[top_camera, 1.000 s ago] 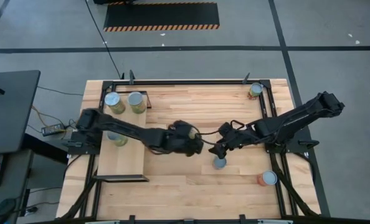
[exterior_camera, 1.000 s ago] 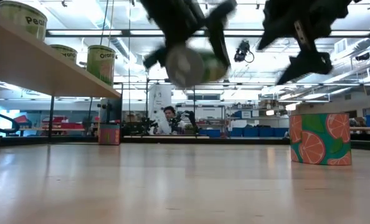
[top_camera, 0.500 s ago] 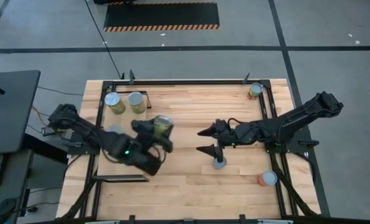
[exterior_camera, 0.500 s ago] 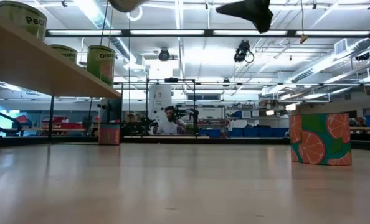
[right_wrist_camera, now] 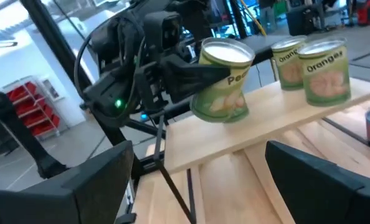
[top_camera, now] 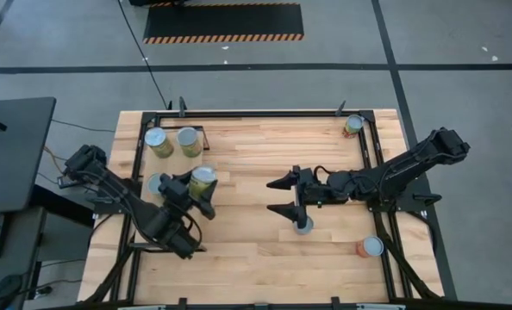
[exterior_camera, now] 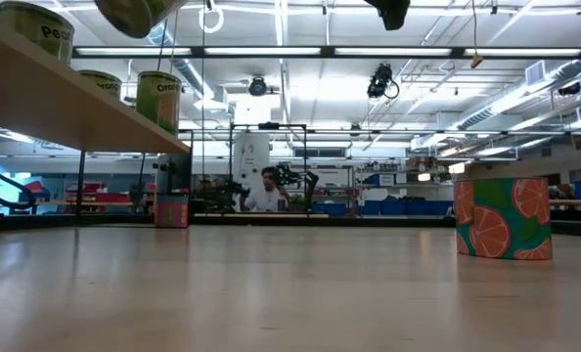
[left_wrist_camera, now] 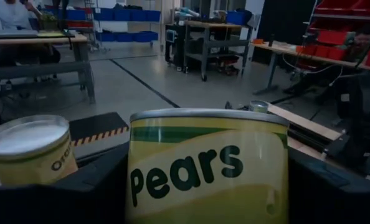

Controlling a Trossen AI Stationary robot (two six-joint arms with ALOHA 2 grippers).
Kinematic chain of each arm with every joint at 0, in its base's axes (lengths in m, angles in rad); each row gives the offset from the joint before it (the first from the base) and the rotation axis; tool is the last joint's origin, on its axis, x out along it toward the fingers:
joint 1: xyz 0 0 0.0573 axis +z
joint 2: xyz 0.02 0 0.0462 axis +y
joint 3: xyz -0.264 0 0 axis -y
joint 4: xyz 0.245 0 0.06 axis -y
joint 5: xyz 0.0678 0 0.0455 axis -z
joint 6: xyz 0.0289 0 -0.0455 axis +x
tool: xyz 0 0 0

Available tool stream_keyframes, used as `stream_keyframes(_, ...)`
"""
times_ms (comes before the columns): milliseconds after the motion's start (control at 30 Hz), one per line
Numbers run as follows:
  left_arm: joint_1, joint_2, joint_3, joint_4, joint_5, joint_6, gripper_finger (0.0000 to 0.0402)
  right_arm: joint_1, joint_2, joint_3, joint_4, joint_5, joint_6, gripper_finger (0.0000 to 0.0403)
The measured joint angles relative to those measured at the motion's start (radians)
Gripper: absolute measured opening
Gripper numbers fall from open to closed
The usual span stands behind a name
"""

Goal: Pick and place cans onto a shelf
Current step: Put the canned pears on the shelf aligned with the other canned pears

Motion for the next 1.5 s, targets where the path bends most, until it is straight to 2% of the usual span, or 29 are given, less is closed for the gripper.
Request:
stream_keyframes(200, -0.014, 0.000, -0.059, 0.003, -0.023, -0.028, 0.0314, -0.003, 0.000, 0.000, 0.012, 0.047, 0.012, 0.0373)
stream_keyframes(400, -0.026, 0.000, -0.059, 0.008, -0.049, 0.112, 0.0313, -0.037, 0.108, 0.034, 0.129, 0.072, 0.010, 0.0373)
stream_keyframes(600, -0.033, 0.000, -0.058, 0.027, -0.086, 0.192, 0.0314, -0.063, 0.333, 0.289, 0.125, 0.100, -0.047, 0.0373)
stream_keyframes(700, -0.036, 0.000, -0.058, 0.057, -0.102, 0.284, 0.0314, -0.077, 0.426, 0.435, 0.105, 0.115, -0.098, 0.0373)
stream_keyframes(800, -0.038, 0.000, -0.057, 0.084, -0.106, 0.395, 0.0316, -0.091, 0.496, 0.558, 0.025, 0.119, -0.163, 0.0373)
stream_keyframes(933, -0.039, 0.000, -0.057, 0.134, -0.106, 0.501, 0.0316, -0.106, 0.557, 0.666, -0.103, 0.111, -0.169, 0.0373)
stream_keyframes(1200, -0.061, 0.000, -0.056, 0.263, -0.105, 0.671, 0.0317, -0.115, 0.570, 0.686, -0.121, 0.115, -0.150, 0.0374)
stream_keyframes(1367, -0.061, 0.000, -0.056, 0.356, -0.105, 0.784, 0.0318, -0.118, 0.571, 0.685, -0.121, 0.045, -0.114, 0.0381)
stream_keyframes(1500, -0.052, 0.000, -0.056, 0.443, -0.105, 0.884, 0.0318, -0.121, 0.571, 0.684, -0.154, 0.043, -0.101, 0.0379)
